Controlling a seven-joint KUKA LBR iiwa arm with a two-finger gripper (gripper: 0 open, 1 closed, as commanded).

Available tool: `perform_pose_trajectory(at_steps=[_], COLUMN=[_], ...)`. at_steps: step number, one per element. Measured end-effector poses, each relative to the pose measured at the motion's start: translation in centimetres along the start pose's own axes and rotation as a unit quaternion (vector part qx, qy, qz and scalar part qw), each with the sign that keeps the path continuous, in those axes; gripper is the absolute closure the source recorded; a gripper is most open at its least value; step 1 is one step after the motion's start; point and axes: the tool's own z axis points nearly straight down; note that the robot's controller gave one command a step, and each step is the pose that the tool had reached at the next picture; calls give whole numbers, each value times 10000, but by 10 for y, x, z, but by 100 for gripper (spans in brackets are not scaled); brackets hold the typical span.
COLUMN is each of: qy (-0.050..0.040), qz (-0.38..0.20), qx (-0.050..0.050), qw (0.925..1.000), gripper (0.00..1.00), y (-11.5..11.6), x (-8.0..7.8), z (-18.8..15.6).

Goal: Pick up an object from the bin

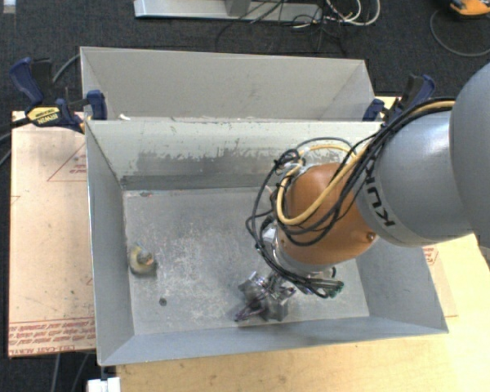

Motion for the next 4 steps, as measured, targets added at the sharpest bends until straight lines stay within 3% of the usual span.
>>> perform_pose_trajectory(at_steps=[1,3,4], qy=[-21,-34,-29], qz=[39,45,-7], qx=[18,18,15], qw=[10000,10000,10000], gripper=[100,100,100], y=[-27,-40,-30], x=[10,18,12], z=[-2,-2,-2])
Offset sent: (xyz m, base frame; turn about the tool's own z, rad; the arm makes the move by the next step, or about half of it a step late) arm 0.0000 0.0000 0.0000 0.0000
